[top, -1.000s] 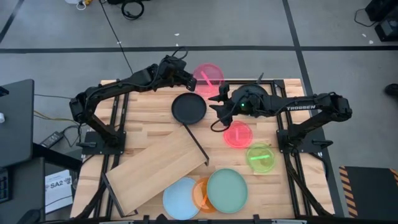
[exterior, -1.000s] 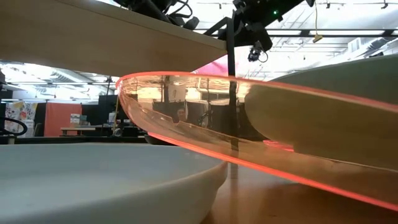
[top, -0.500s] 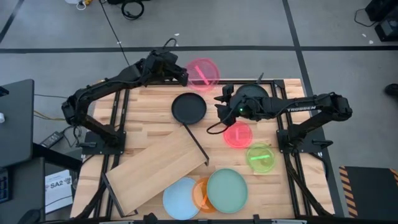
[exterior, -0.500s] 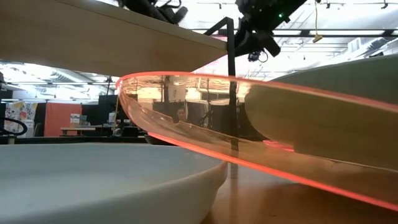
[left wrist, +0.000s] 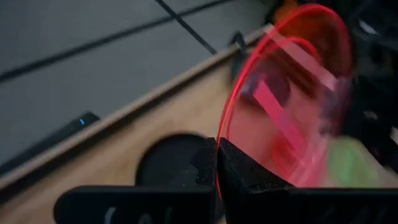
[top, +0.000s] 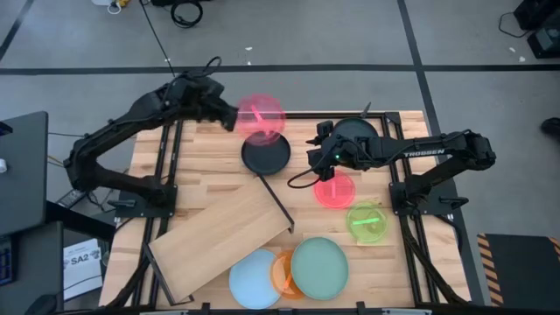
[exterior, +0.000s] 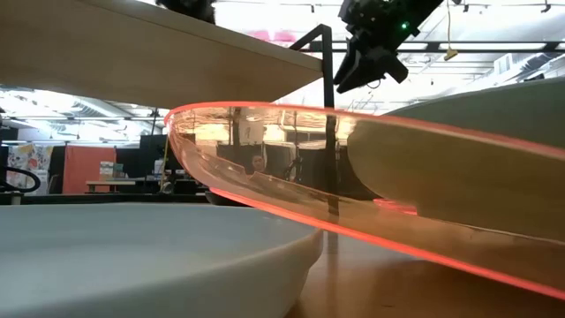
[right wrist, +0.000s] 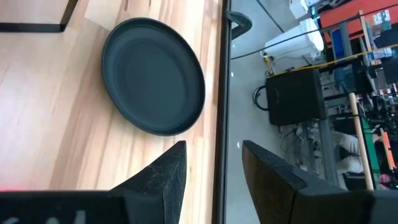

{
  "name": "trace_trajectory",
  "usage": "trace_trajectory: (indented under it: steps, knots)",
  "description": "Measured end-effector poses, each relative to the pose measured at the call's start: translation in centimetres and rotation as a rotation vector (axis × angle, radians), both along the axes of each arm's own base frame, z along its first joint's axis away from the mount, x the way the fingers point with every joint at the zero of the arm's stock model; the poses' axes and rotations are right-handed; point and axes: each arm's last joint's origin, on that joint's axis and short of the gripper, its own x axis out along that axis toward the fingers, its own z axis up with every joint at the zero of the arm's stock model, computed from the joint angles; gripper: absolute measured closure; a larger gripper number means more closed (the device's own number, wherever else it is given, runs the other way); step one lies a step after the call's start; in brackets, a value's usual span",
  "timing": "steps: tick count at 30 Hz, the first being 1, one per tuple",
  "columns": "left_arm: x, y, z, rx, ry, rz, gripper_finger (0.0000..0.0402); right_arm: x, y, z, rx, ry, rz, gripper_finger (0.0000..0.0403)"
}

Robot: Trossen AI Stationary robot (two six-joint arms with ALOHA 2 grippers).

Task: Place and stack plates onto a shelf
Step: Put the top pink plate on the shelf

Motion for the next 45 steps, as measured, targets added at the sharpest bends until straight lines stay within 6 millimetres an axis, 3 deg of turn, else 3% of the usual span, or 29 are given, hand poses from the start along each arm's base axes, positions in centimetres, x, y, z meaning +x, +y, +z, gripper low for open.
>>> trace_trajectory:
  steps: [11,18,30,45]
  knots:
    - [-4.4,-4.2,-0.2,-0.299,0.123,-0.2,0.0392,-0.1,-0.6,0.0,0.0,0.002,-0.021,0.0241]
    - [-4.9,-7.3,-1.1,-0.454,0.267,-0.371,0.0392,-0.3,-1.8,0.0,0.001,0.001,-0.061,0.0241]
    - [-5.2,-13.3,-1.7,-0.538,0.482,-0.602,0.0392,-0.6,-3.4,0.0,0.03,-0.004,-0.091,0.0241]
    - [-6.6,-19.5,-1.9,-0.583,0.612,-0.573,0.0392,-0.8,-4.5,-0.1,0.051,-0.008,-0.108,0.0241]
